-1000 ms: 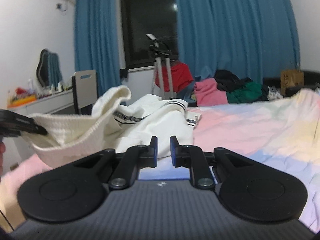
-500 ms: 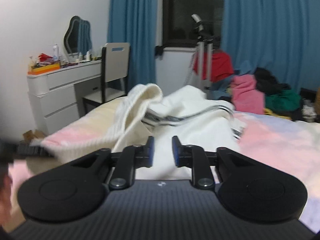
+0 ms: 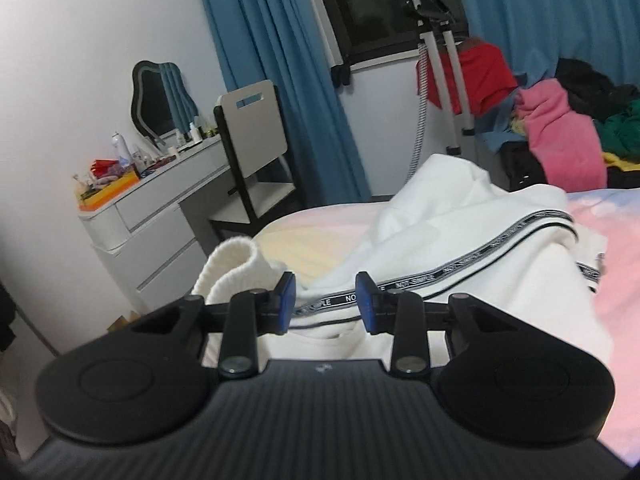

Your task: Fold clothes

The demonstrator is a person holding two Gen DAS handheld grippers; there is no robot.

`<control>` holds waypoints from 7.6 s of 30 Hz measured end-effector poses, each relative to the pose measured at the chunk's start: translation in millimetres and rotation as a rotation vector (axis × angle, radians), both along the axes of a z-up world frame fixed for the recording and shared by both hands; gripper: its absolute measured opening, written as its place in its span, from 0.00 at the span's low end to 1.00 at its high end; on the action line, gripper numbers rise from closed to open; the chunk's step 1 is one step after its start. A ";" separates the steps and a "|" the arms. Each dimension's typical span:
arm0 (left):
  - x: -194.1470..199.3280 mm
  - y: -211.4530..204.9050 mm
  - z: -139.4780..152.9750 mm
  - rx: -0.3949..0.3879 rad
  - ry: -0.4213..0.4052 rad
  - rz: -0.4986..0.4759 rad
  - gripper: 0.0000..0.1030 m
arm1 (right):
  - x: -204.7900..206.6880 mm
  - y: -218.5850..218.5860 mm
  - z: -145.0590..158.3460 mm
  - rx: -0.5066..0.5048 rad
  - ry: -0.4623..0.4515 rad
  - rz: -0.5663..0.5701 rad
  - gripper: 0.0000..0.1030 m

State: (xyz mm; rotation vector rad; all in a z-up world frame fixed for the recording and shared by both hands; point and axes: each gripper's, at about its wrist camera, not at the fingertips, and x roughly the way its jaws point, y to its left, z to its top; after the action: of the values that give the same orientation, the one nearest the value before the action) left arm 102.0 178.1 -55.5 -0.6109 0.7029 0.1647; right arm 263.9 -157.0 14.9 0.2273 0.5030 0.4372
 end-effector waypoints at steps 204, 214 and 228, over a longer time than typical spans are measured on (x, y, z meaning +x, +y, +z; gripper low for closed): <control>238.3 -340.1 26.7 0.601 -0.207 -0.593 0.38 | -155.5 -161.4 -96.2 0.091 0.111 -0.550 0.73; 127.5 -328.0 51.1 0.663 -0.397 -0.656 0.02 | -155.3 -173.6 -104.0 0.148 0.142 -0.586 0.73; -97.8 -196.8 34.4 0.394 -0.426 -0.582 0.02 | -204.5 -165.5 -82.5 0.388 0.117 -0.412 0.67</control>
State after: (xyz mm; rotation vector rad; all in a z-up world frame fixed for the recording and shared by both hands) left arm 4.1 -18.7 -21.1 -0.0405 0.3923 -0.3544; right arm 59.5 -322.5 -67.5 0.7198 0.4679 0.1140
